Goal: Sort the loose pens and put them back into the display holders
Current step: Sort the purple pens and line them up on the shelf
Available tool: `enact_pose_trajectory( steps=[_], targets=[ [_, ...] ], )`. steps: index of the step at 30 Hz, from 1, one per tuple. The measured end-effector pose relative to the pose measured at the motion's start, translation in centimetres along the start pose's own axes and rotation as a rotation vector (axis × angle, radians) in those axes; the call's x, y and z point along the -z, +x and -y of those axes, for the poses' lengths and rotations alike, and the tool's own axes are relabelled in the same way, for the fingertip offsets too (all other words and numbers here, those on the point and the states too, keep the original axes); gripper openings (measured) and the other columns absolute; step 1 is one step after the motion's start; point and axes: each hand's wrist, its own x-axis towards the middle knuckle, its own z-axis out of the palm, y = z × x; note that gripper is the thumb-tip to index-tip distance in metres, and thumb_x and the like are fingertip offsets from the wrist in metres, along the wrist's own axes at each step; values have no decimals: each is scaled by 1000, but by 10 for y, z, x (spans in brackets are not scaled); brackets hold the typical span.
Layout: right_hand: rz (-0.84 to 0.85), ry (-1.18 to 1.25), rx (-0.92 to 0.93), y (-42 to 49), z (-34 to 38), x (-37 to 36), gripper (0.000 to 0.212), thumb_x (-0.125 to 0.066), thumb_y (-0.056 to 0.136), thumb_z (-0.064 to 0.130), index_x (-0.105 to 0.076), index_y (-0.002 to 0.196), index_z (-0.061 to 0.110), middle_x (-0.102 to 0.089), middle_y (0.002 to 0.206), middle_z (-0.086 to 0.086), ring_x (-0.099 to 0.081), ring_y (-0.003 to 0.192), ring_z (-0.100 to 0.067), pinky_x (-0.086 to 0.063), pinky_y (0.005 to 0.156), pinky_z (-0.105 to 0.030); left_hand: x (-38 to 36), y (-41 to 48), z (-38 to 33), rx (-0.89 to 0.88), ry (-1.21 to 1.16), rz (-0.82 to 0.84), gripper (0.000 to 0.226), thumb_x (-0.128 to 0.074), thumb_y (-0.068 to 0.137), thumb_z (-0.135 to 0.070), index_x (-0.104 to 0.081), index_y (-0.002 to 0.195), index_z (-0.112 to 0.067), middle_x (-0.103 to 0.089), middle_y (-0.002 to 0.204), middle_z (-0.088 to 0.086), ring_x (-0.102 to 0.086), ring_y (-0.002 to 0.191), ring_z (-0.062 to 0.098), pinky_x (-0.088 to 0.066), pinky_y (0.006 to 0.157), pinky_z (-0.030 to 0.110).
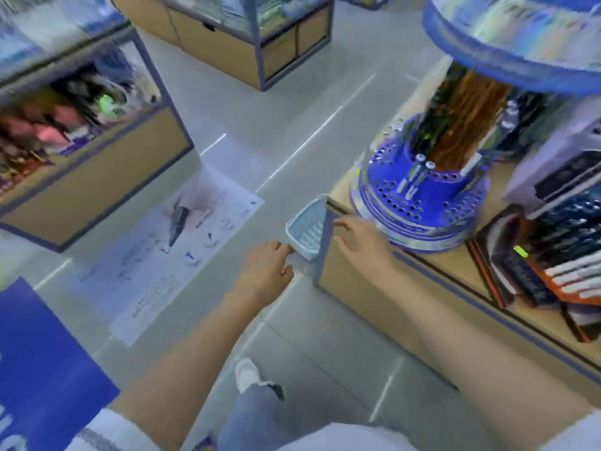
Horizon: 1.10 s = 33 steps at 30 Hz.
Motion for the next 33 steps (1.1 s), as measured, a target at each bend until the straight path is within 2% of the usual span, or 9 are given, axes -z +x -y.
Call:
enact_pose_trajectory(
  steps=[3, 8, 15, 23, 26, 29, 33],
  targets=[
    [9, -36, 35, 66, 46, -29, 35, -64, 84, 12, -62, 118, 11, -64, 118, -10, -56, 113, -31, -42, 96, -40, 35, 22, 69, 23, 59, -14, 43, -49, 94, -26, -49, 136, -18, -52, 134, 5, -44, 125, 26, -36, 98, 34],
    [-38, -50, -18, 154, 95, -42, 34, -64, 85, 12, -62, 120, 12, -63, 120, -8, -58, 108, -27, -38, 92, -31, 93, 80, 137, 0, 43, -46, 43, -51, 92, -22, -52, 134, -15, -53, 134, 6, -44, 126, 28, -35, 95, 34],
    [-148, -90, -132, 308, 76, -33, 33, -61, 87, 15, -61, 121, 13, -61, 119, -9, -59, 105, -29, -46, 91, -40, 138, 234, 187, -127, 35, -20, 40, -51, 88, -20, -57, 127, -13, -59, 127, 7, -50, 119, 30, -44, 92, 40],
    [-214, -46, -218, 506, 28, -10, 34, -59, 89, 16, -60, 123, 12, -60, 122, -9, -57, 108, -27, -45, 91, -38, 193, 462, 198, -263, 104, 26, 43, -44, 92, -25, -53, 133, -13, -54, 132, 7, -46, 125, 30, -37, 99, 37],
    [-260, -67, -251, 569, 6, 17, 34, -59, 88, 14, -60, 122, 11, -61, 121, -10, -57, 110, -29, -42, 91, -38, 217, 546, 187, -326, 109, 0, 41, -49, 93, -23, -53, 132, -13, -55, 132, 7, -47, 124, 29, -34, 101, 37],
    [-326, -86, -305, 624, -27, 51, 37, -59, 87, 14, -59, 124, 11, -61, 123, -10, -56, 112, -31, -43, 96, -43, 235, 631, 166, -422, 151, 12, 42, -47, 96, -28, -48, 136, -17, -51, 135, 2, -42, 127, 24, -27, 104, 32],
    [-366, -116, -401, 683, -80, 84, 39, -59, 87, 12, -58, 126, 9, -60, 124, -12, -55, 113, -33, -42, 99, -45, 240, 743, 134, -549, 162, 42, 43, -51, 94, -28, -49, 135, -17, -50, 135, 4, -40, 129, 25, -30, 105, 35]
  ],
)
